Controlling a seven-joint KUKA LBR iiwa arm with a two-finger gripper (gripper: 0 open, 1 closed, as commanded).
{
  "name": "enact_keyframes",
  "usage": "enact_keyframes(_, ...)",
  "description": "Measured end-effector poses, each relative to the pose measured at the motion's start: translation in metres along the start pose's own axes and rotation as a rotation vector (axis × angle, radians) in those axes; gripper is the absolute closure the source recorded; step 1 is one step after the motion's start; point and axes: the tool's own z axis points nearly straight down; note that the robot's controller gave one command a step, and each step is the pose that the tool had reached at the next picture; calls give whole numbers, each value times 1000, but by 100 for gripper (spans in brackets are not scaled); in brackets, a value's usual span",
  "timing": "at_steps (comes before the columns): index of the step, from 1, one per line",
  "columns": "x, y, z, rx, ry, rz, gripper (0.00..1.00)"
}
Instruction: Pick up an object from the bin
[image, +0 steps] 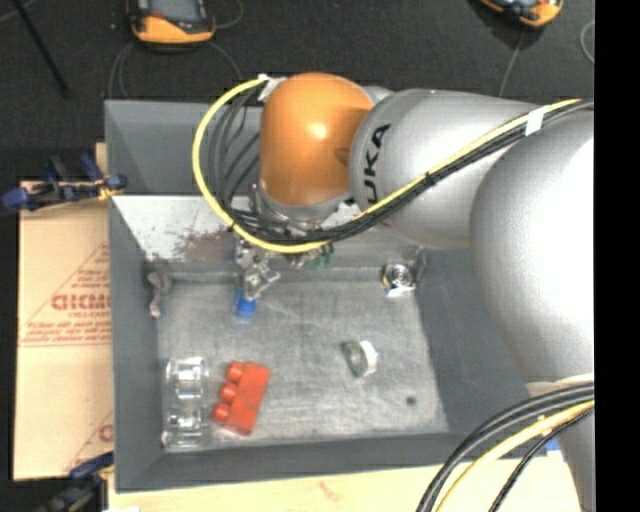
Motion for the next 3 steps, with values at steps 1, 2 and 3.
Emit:
enact_keyframes(1, -13, 4, -102, 2, -1, -21, 100)
enact_keyframes(2, 65, -12, -6, -4, 20, -141, 100)
enact_keyframes(3, 96, -8, 63, -3, 16, 94, 100)
